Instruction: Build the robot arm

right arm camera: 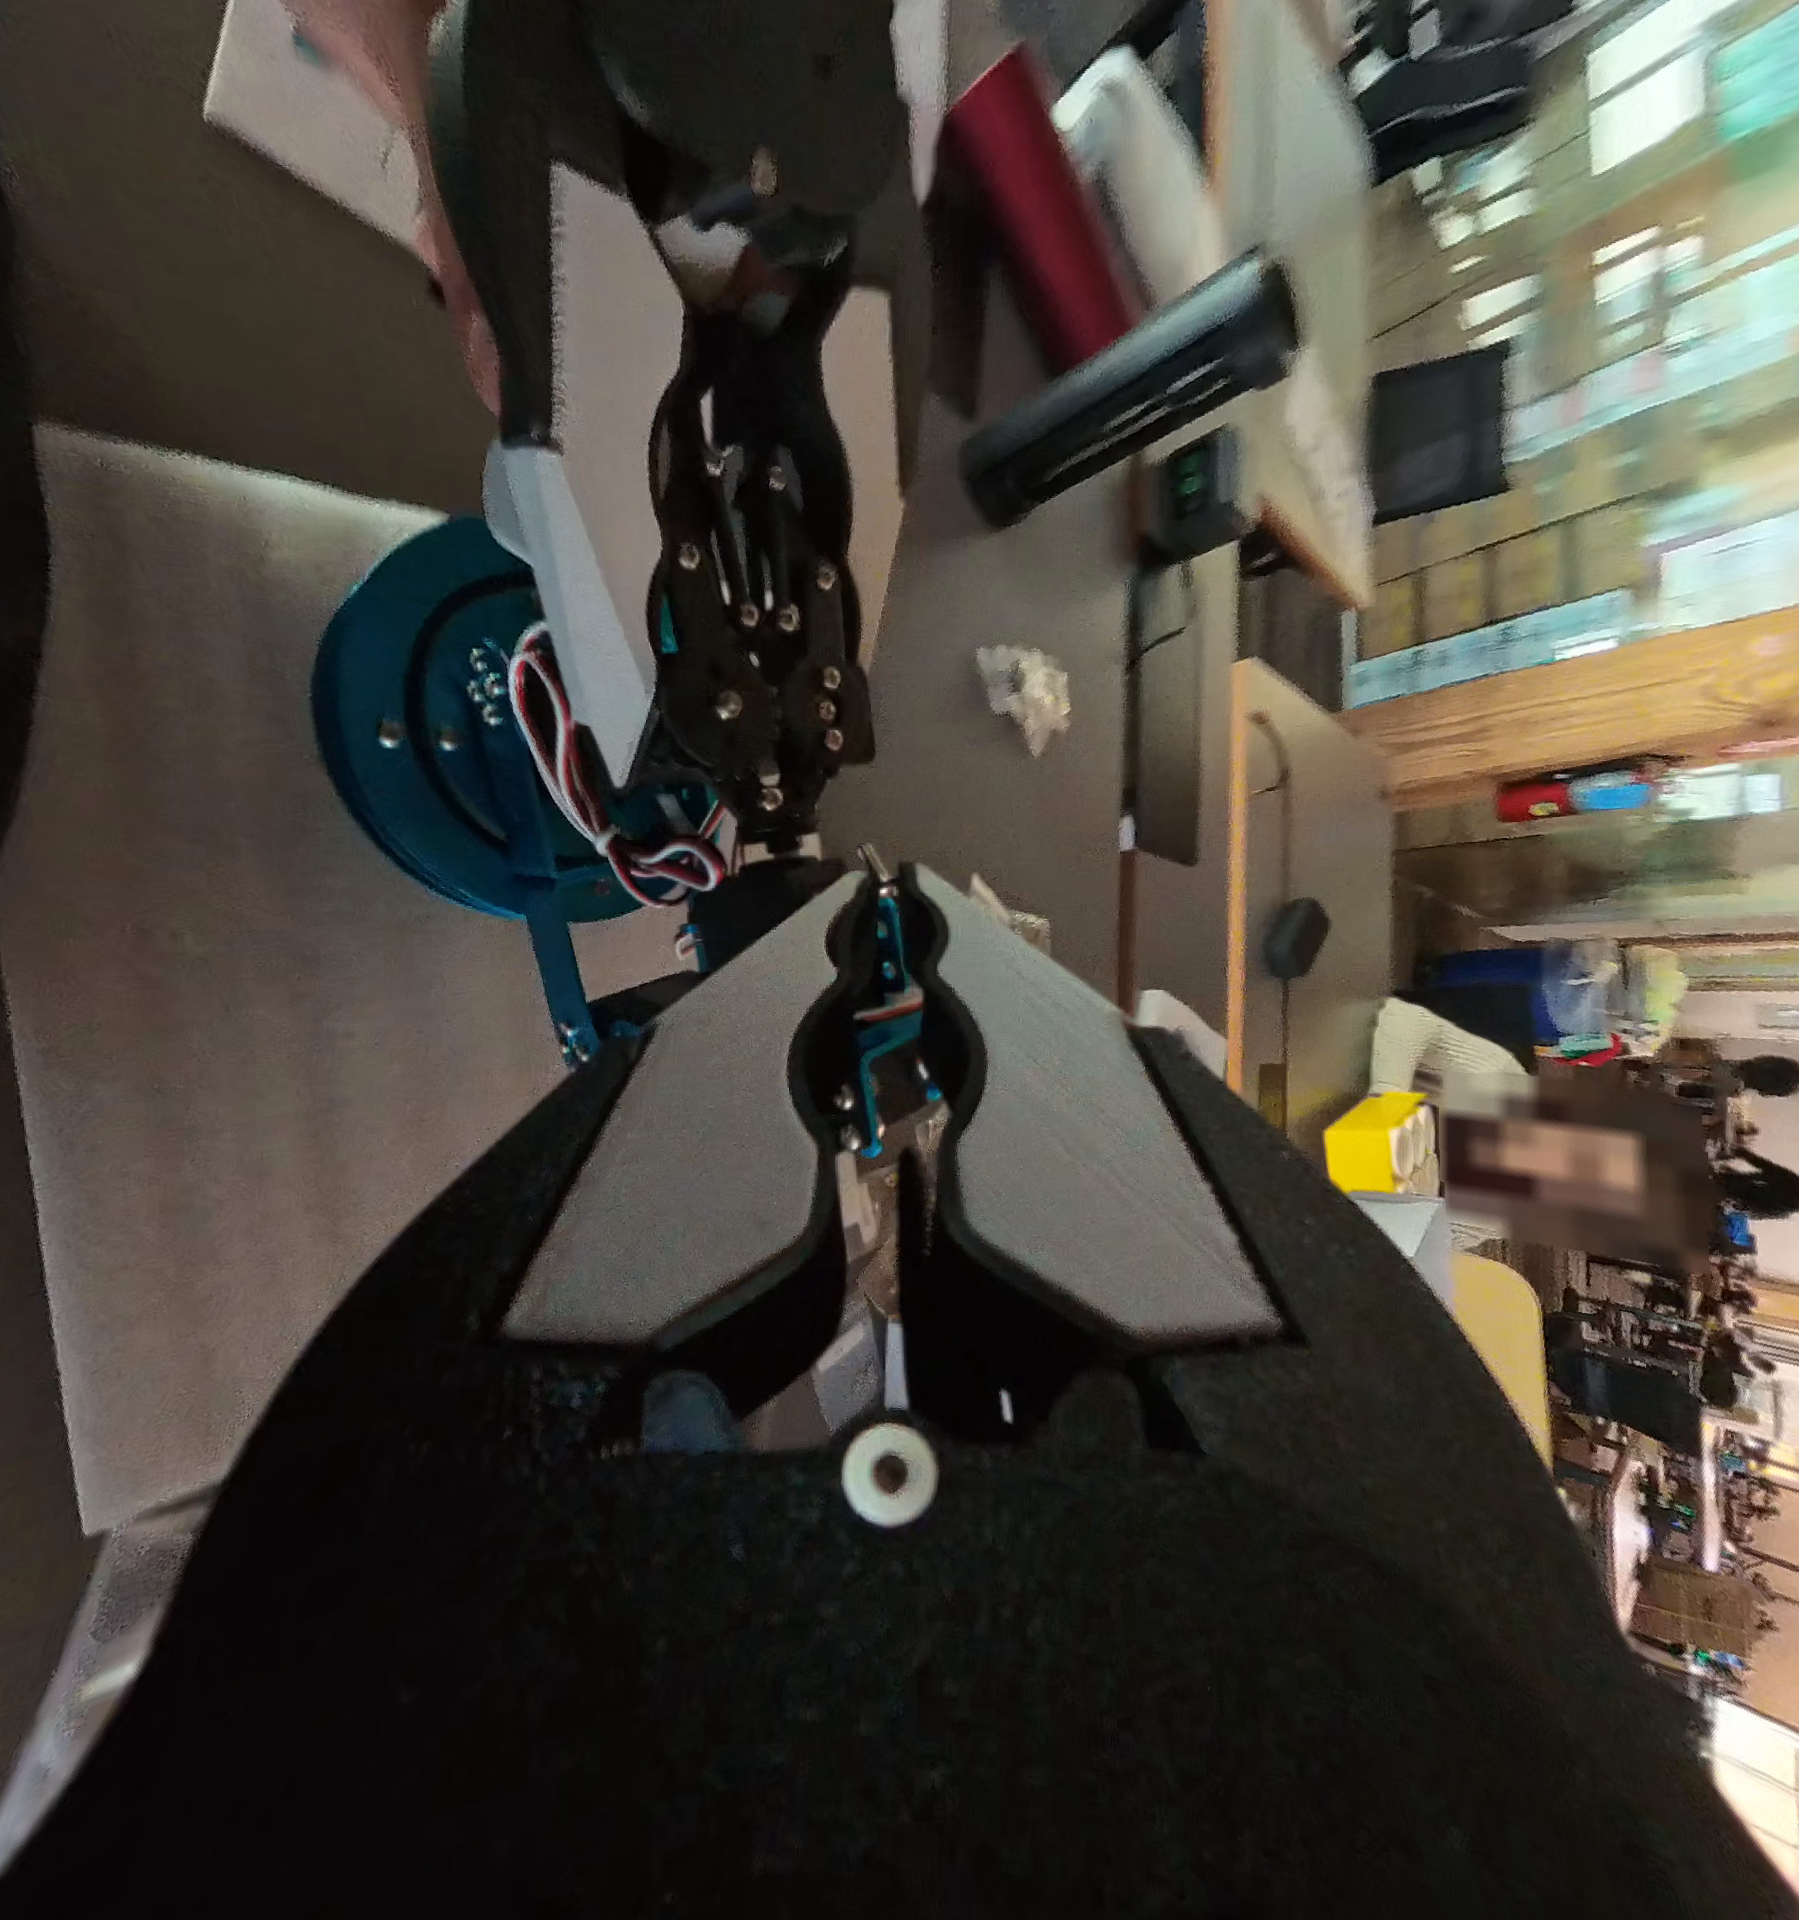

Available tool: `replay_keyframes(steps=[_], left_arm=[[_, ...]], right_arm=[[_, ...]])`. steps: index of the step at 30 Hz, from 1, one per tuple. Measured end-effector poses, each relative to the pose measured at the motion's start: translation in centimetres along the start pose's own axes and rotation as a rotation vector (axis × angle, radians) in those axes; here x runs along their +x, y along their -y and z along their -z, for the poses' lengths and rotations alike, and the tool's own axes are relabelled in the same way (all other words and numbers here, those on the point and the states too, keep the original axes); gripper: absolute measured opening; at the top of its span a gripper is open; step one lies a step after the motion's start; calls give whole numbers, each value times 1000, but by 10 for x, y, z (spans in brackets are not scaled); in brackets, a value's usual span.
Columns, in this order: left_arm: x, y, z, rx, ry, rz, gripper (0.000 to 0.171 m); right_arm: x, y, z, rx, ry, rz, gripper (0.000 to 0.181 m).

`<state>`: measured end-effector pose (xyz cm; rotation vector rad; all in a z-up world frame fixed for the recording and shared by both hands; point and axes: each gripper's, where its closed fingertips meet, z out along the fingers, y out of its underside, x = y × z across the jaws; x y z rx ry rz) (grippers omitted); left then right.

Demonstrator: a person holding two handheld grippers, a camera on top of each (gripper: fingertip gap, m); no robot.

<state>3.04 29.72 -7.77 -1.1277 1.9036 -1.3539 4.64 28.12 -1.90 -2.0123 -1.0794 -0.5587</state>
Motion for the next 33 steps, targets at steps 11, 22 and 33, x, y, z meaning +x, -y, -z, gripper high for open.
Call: replay_keyframes(steps=[11,22,33], left_arm=[[1,0,0,-2,1,-16,63],[3,0,1,7,8,-21,64],[2,1,-1,11,14,-14,63]], right_arm=[[-12,-1,-34,-255,250,353,4],[-17,2,-35,-420,316,551,4],[-17,1,-34,-540,363,774,4]])
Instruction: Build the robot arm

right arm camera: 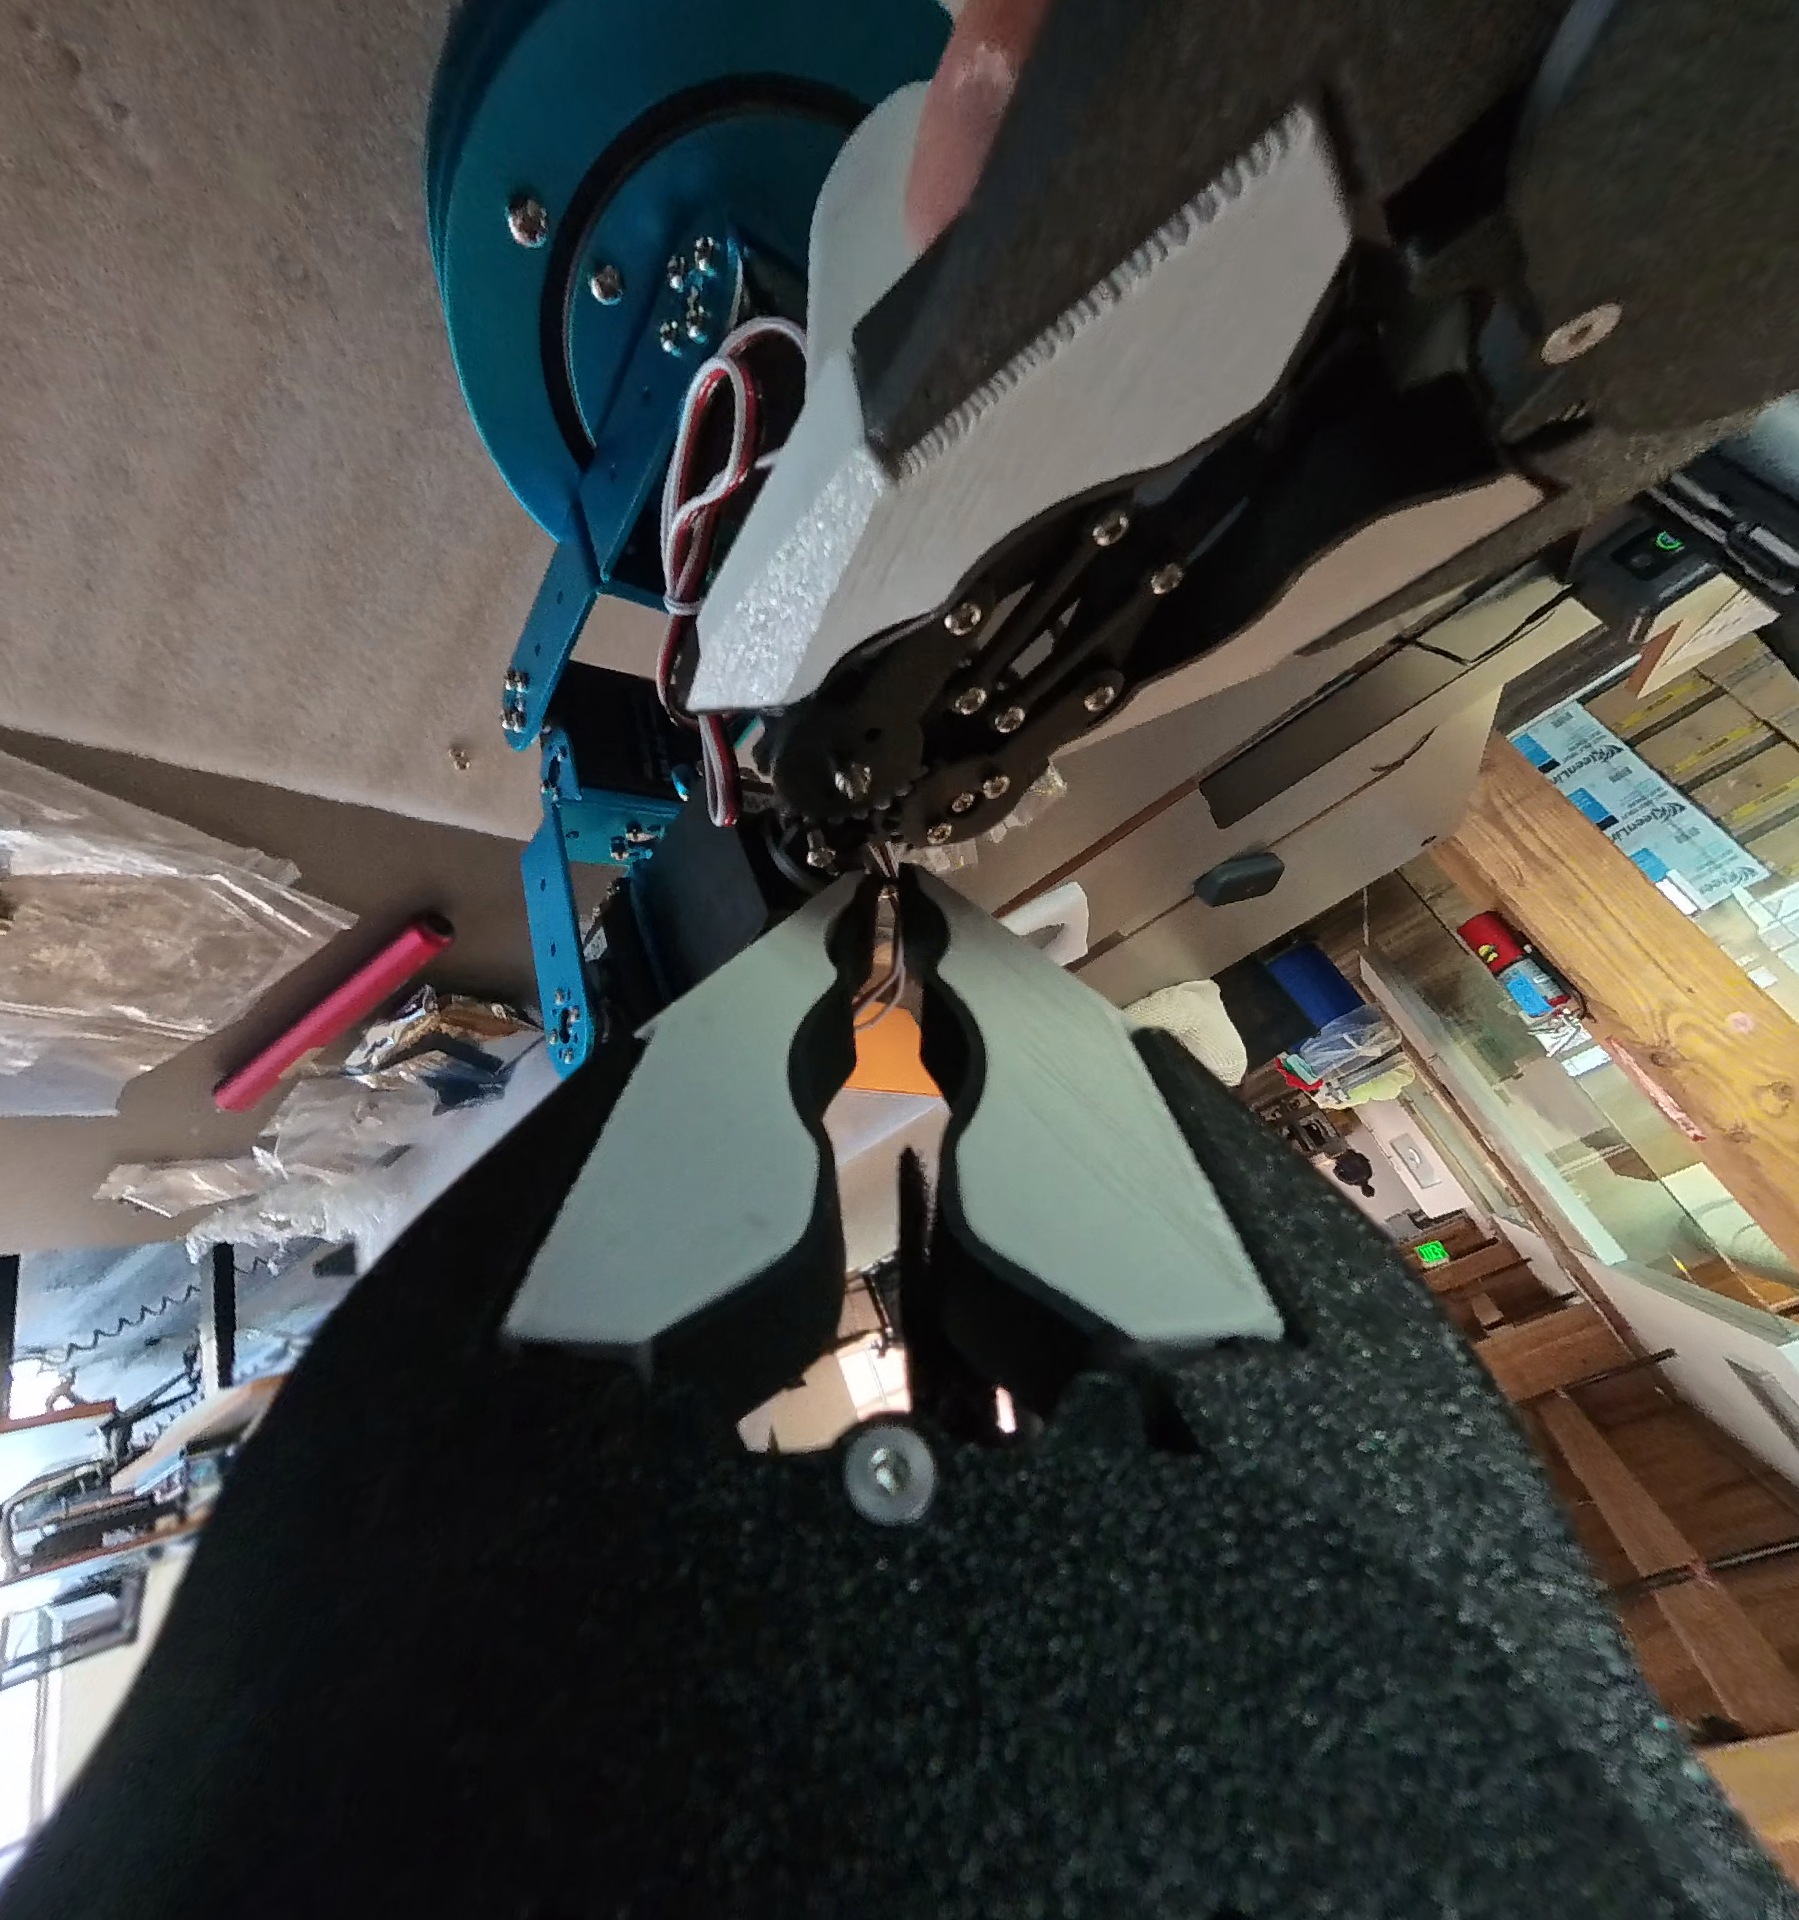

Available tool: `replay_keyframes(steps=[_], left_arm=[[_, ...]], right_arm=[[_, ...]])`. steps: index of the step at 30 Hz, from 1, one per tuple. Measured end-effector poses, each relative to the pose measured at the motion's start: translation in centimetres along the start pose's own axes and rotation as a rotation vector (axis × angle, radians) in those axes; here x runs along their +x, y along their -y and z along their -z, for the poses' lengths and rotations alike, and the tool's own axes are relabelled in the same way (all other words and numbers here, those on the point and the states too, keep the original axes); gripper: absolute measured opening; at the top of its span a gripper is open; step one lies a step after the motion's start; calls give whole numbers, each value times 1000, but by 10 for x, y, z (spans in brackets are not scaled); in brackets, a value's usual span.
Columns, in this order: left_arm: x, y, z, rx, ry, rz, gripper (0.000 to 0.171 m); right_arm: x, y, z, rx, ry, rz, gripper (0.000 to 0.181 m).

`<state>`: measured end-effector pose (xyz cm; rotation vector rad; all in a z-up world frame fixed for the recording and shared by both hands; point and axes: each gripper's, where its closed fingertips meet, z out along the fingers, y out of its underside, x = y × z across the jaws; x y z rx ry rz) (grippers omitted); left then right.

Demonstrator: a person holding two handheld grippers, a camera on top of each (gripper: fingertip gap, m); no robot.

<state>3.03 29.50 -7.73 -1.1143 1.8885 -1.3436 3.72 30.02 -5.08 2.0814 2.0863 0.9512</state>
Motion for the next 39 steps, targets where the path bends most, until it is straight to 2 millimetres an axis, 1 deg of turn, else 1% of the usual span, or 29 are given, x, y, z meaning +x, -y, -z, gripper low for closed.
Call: replay_keyframes(steps=[4,7,10,14,18,23,25,27,31,33,35,36,37,39], left_arm=[[0,0,0,6,-6,11,64],[0,0,-1,5,3,8,63],[0,0,-2,8,0,5,63],[2,0,-2,11,-6,2,63],[5,0,-3,13,-12,-15,63],[1,0,-1,18,-9,6,63],[-1,-1,0,20,-11,16,63],[-1,-1,0,20,-15,17,63],[0,-1,-1,18,-17,20,63],[-1,0,-1,17,-18,25,64],[-2,-1,-1,18,-17,29,63],[-2,-1,-1,17,-17,33,63],[-2,-1,-1,18,-17,34,63],[-2,-1,-1,16,-16,34,63]], right_arm=[[-2,6,1,-6,14,36,4],[-2,4,-1,-23,25,32,4],[-3,4,0,10,53,-53,4],[-6,4,1,89,115,-223,5],[-6,0,7,153,168,-325,21],[-10,-5,14,260,200,-431,23],[-11,1,21,352,219,-482,22],[-13,6,26,419,227,-511,31],[-15,16,21,448,141,-481,43],[-20,20,14,446,150,-492,44],[-23,16,4,411,133,-496,46],[-25,17,3,416,139,-503,46],[-26,19,3,434,146,-513,43],[-26,21,2,458,137,-528,44]])
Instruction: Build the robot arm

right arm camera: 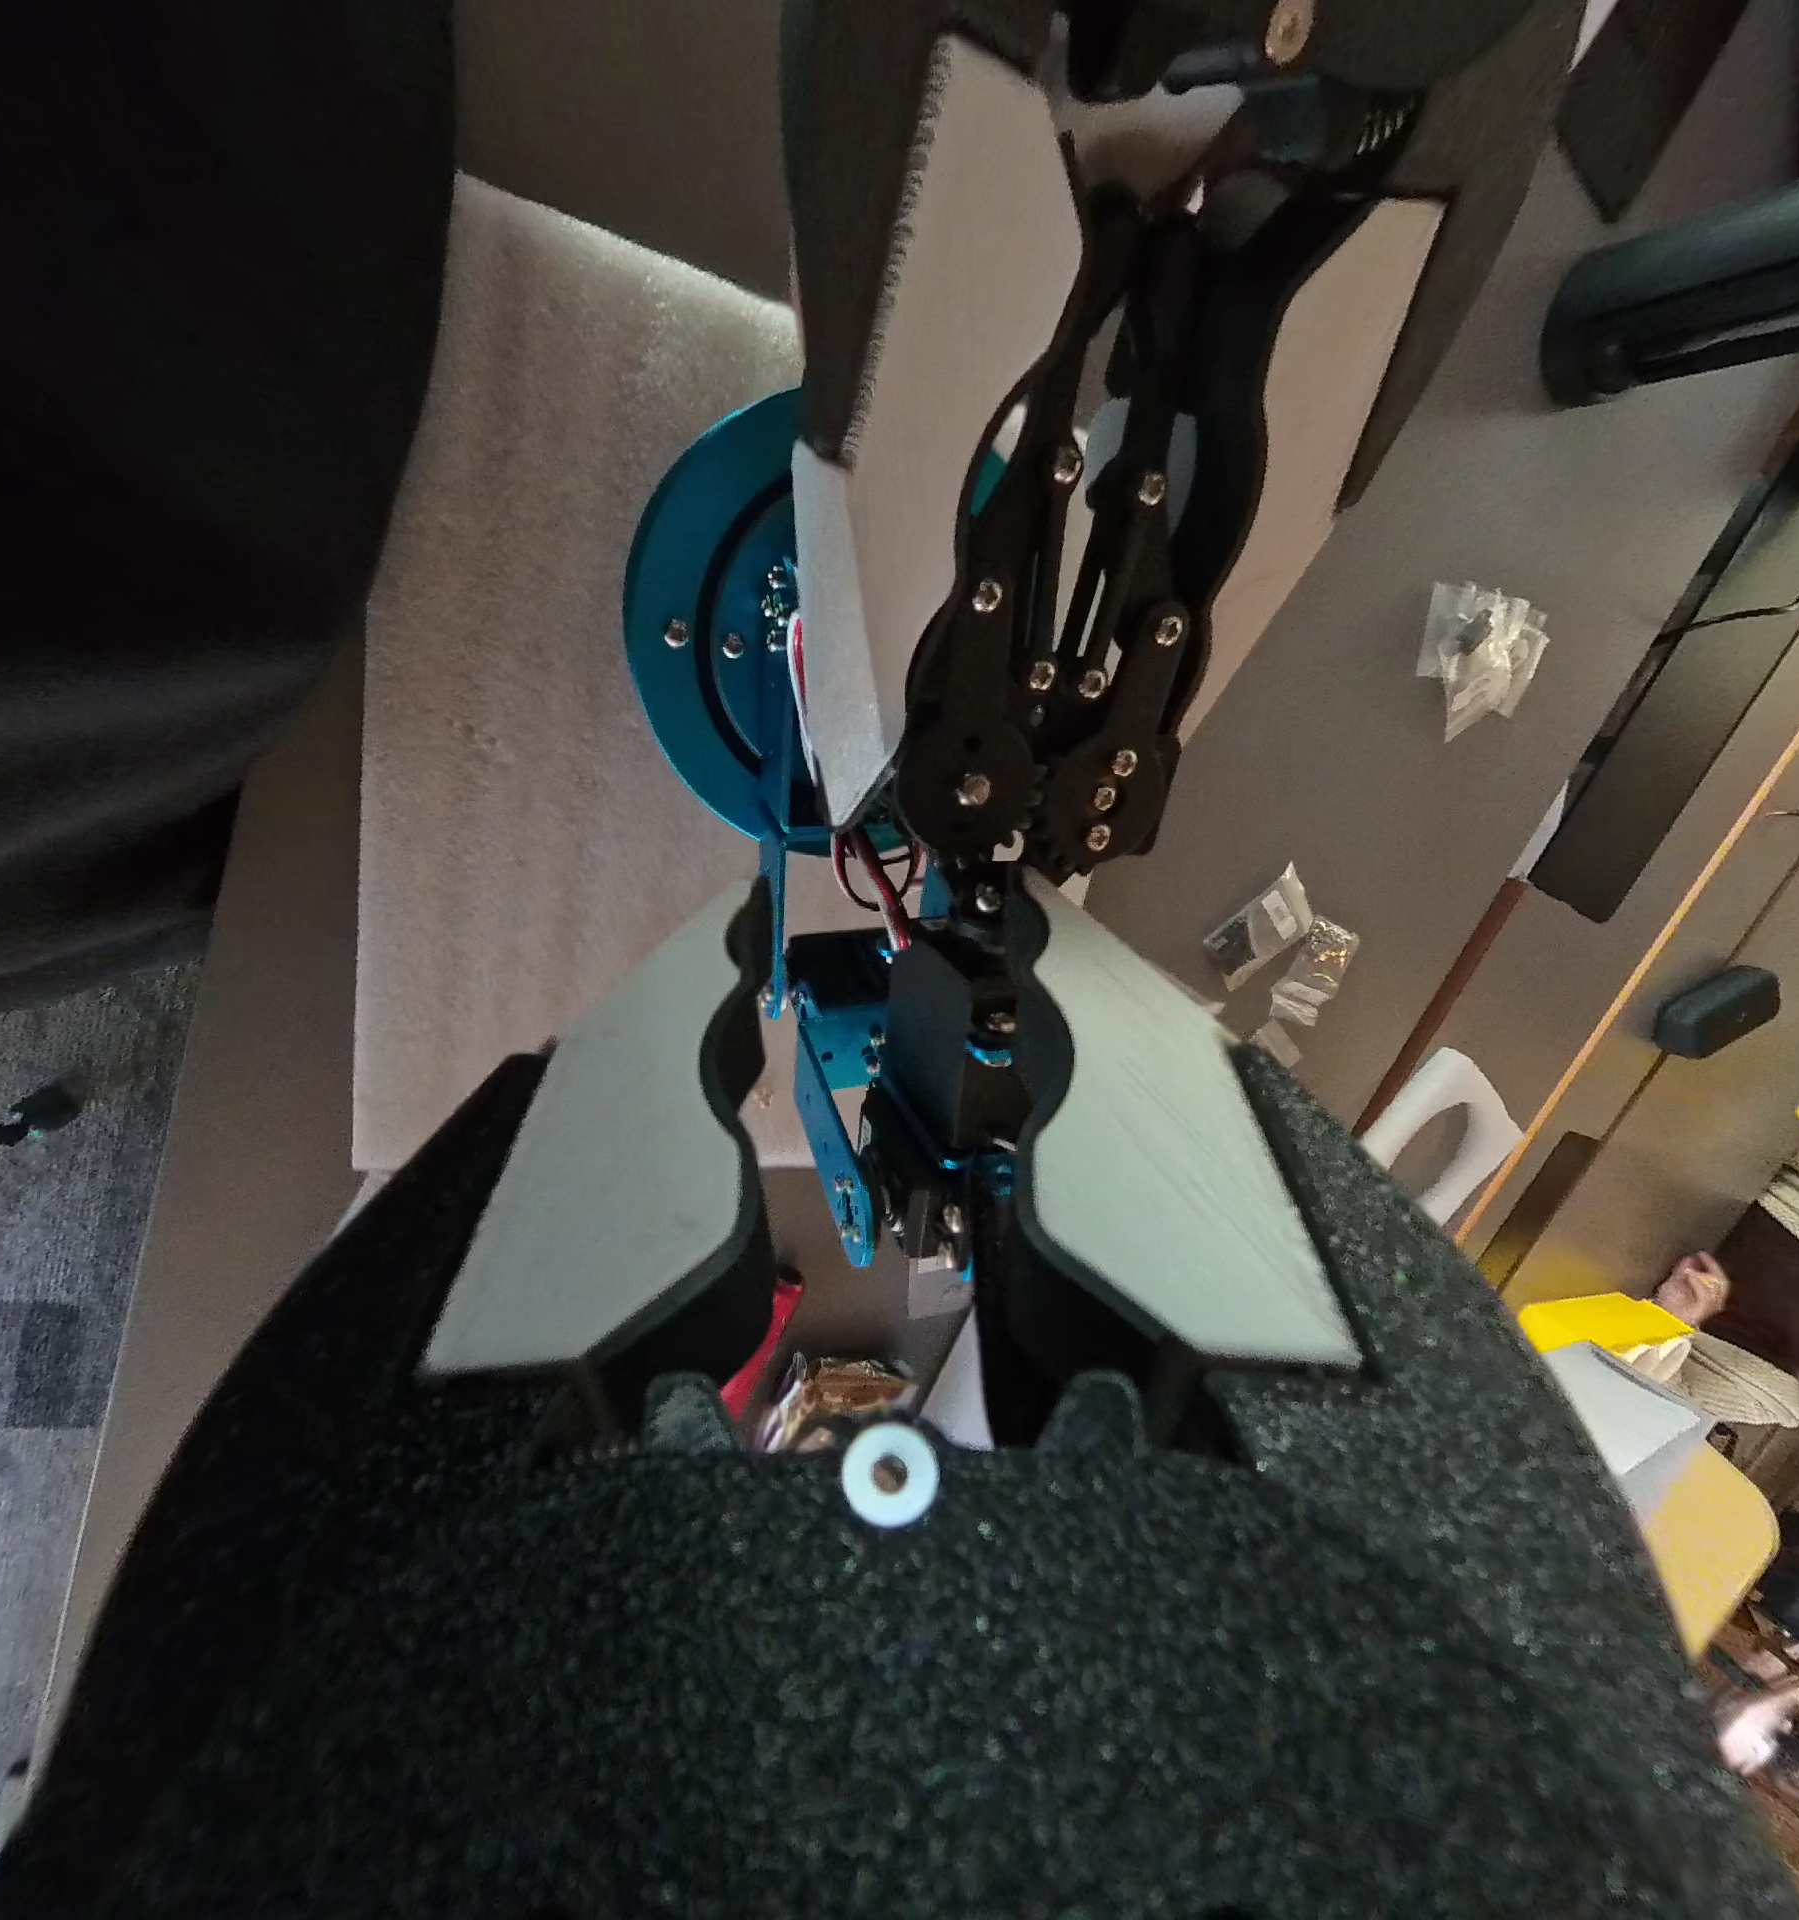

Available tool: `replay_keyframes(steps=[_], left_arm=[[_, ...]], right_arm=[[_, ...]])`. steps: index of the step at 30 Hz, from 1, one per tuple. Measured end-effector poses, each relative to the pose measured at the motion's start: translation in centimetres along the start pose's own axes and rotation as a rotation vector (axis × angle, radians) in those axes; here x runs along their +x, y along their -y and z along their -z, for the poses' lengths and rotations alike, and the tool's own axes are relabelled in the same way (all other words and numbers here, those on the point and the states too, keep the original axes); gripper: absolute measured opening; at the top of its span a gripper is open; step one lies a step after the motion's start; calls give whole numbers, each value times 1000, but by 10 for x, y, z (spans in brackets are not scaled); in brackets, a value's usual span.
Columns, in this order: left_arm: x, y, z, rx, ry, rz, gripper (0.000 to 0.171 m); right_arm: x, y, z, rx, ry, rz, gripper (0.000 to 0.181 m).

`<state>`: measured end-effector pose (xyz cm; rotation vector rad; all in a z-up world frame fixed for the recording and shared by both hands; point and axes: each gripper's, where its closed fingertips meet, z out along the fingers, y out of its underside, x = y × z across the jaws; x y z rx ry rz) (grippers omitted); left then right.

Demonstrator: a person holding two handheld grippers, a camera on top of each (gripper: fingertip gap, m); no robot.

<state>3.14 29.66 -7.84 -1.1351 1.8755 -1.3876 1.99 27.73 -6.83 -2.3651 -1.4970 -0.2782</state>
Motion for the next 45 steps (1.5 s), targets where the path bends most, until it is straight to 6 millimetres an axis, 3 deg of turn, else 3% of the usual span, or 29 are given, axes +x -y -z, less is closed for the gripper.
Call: replay_keyframes(steps=[9,14,27,31,45], left_arm=[[0,0,-1,1,-1,12,63],[0,0,-1,-3,0,6,63],[0,0,-2,-11,-7,38,63],[0,1,-3,-24,-18,38,63],[-2,1,-6,-57,-5,71,60]], right_arm=[[10,9,14,102,-66,-50,44],[8,-2,3,65,-64,-61,46],[7,0,-3,83,-107,-54,51],[15,0,-4,104,-239,-3,37],[32,-8,-10,57,-754,92,25]])
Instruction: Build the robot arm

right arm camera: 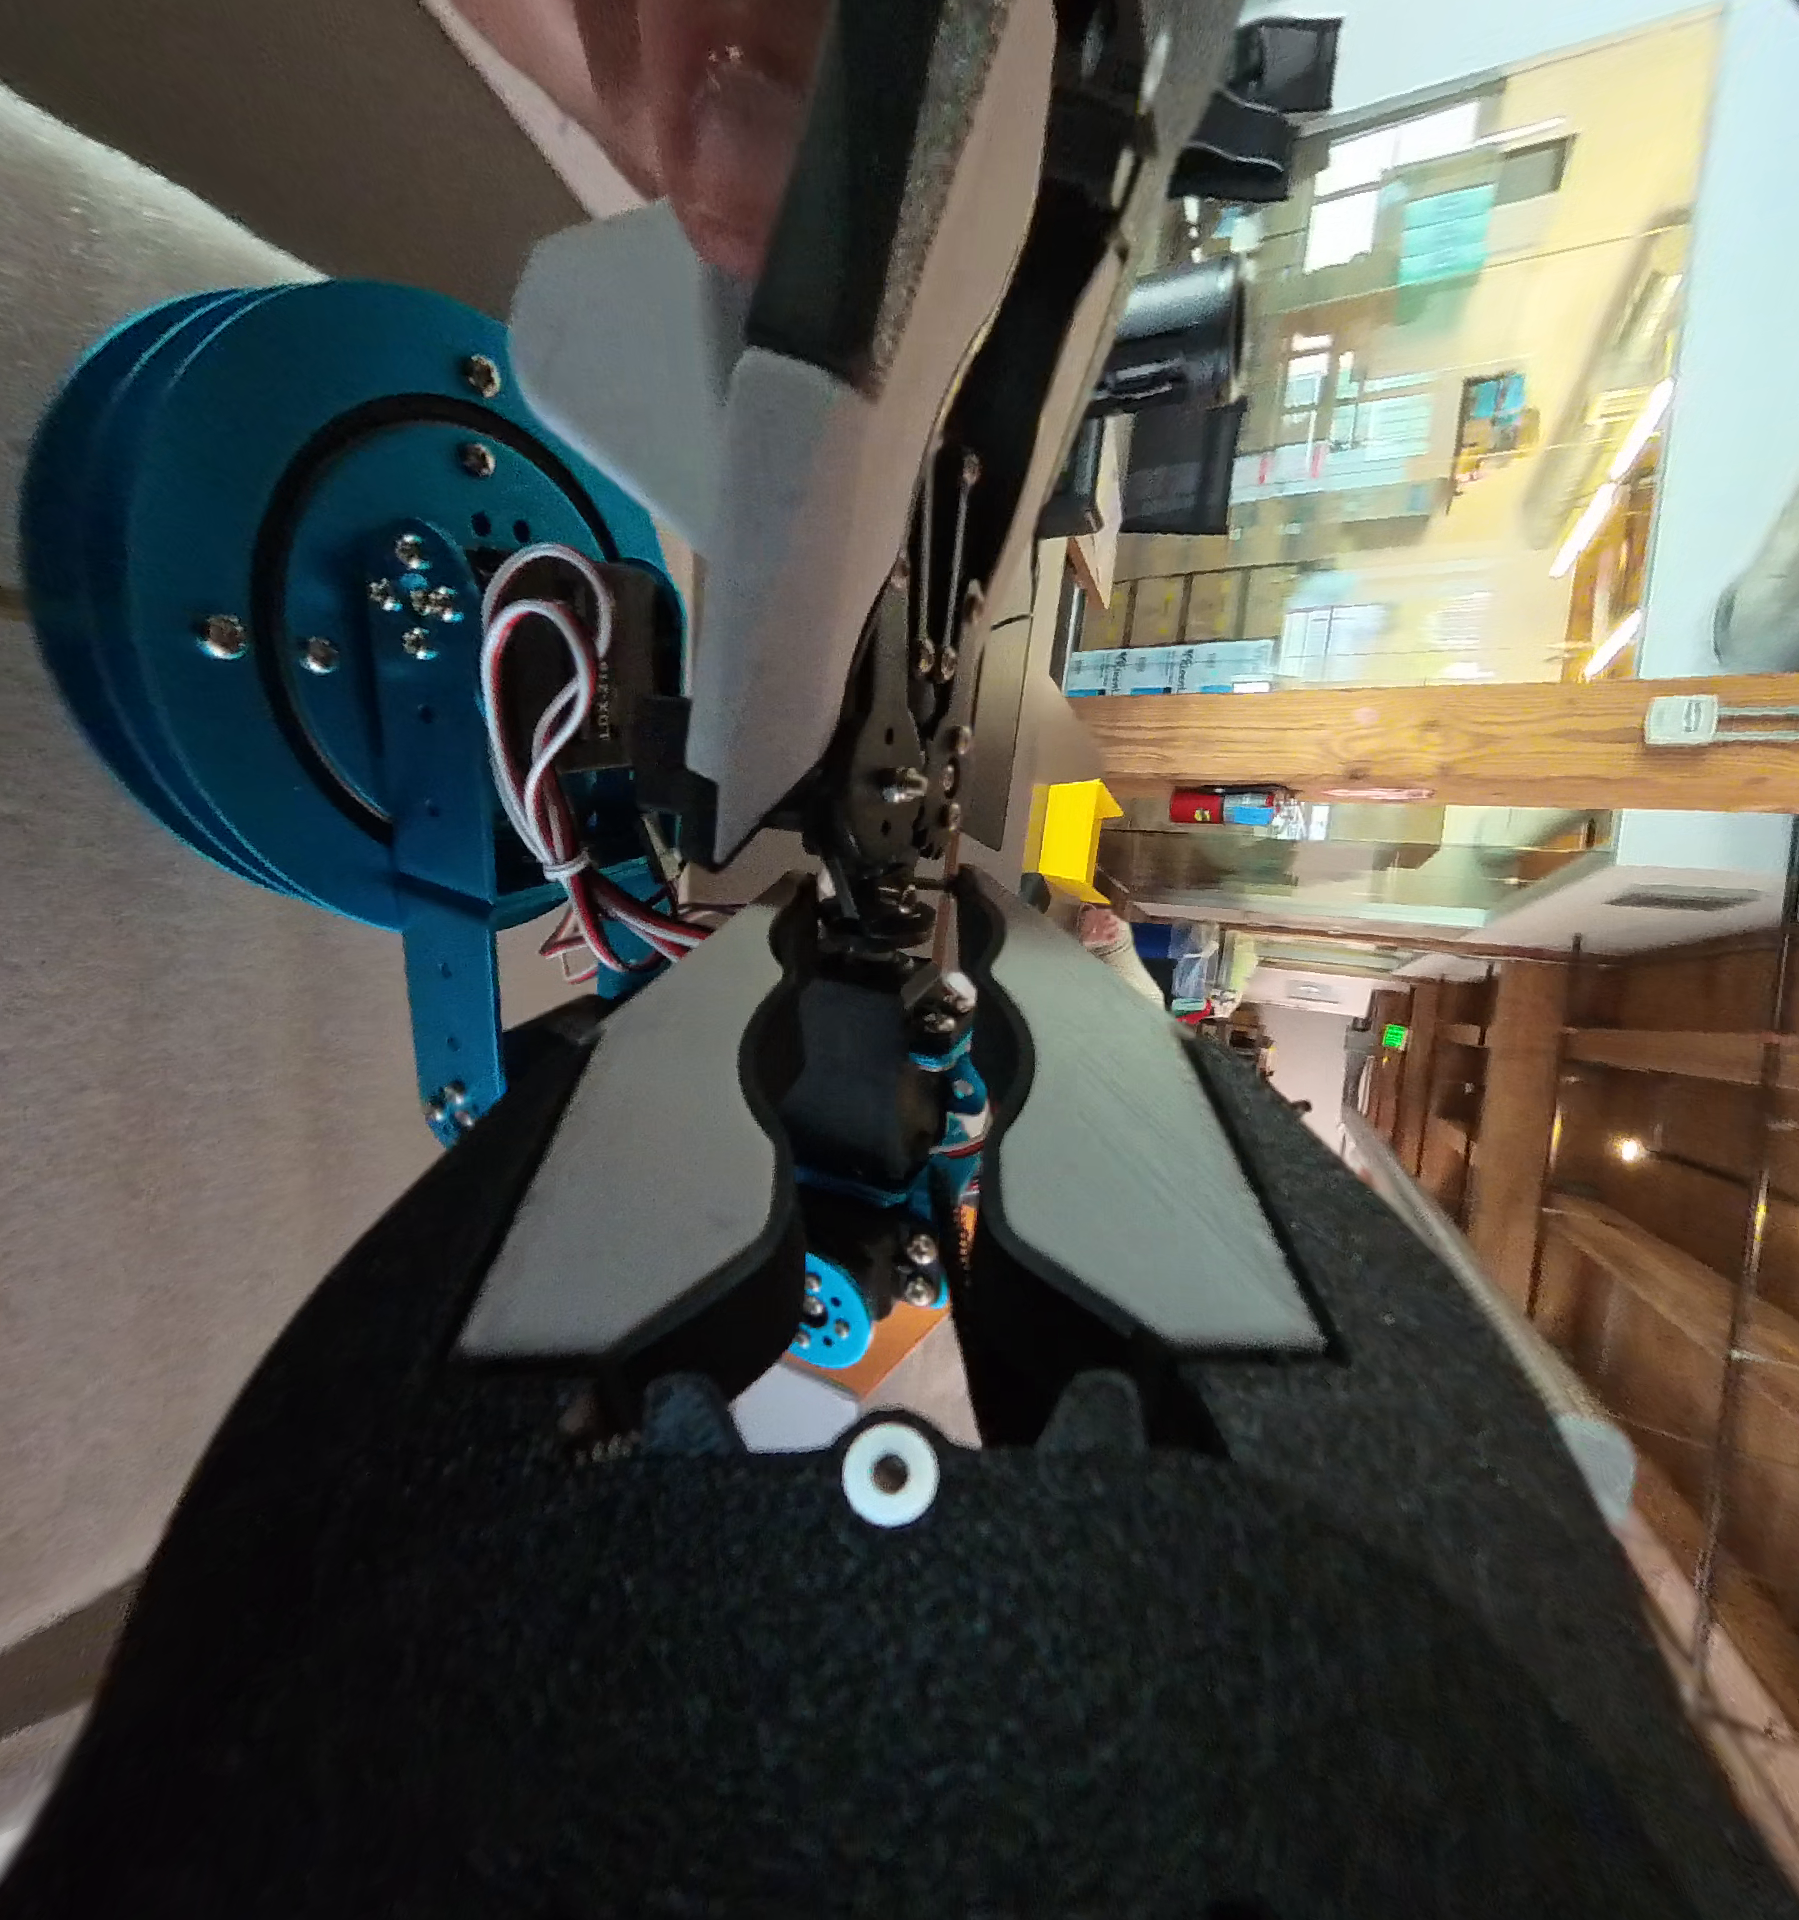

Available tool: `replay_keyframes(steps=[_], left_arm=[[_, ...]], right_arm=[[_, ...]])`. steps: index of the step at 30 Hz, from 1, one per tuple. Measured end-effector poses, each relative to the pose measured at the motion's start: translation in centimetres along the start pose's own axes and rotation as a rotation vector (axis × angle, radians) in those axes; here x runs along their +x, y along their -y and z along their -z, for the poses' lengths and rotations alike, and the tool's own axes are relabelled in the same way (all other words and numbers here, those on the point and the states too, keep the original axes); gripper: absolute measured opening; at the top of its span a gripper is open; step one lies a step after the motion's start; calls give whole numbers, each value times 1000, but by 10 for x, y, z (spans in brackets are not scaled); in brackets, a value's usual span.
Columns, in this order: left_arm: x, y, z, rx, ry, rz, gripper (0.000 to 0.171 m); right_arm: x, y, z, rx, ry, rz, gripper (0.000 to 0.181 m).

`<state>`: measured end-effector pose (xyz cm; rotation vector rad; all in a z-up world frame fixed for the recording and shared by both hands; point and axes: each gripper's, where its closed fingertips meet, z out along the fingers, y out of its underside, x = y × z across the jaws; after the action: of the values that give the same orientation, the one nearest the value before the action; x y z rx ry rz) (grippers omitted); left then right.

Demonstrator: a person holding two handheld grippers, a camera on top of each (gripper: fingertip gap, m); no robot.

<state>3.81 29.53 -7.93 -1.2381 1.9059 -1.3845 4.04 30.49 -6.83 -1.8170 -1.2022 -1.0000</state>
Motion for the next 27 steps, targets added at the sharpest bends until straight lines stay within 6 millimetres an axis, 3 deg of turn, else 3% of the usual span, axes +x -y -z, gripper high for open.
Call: replay_keyframes(steps=[11,16,27], left_arm=[[8,1,-3,-13,11,-59,62],[1,0,0,8,25,-20,61],[4,-2,3,6,11,-49,61]], right_arm=[[-3,-1,1,6,-31,-55,26],[-2,0,5,20,-17,-87,30],[-3,4,4,53,17,-119,31]])
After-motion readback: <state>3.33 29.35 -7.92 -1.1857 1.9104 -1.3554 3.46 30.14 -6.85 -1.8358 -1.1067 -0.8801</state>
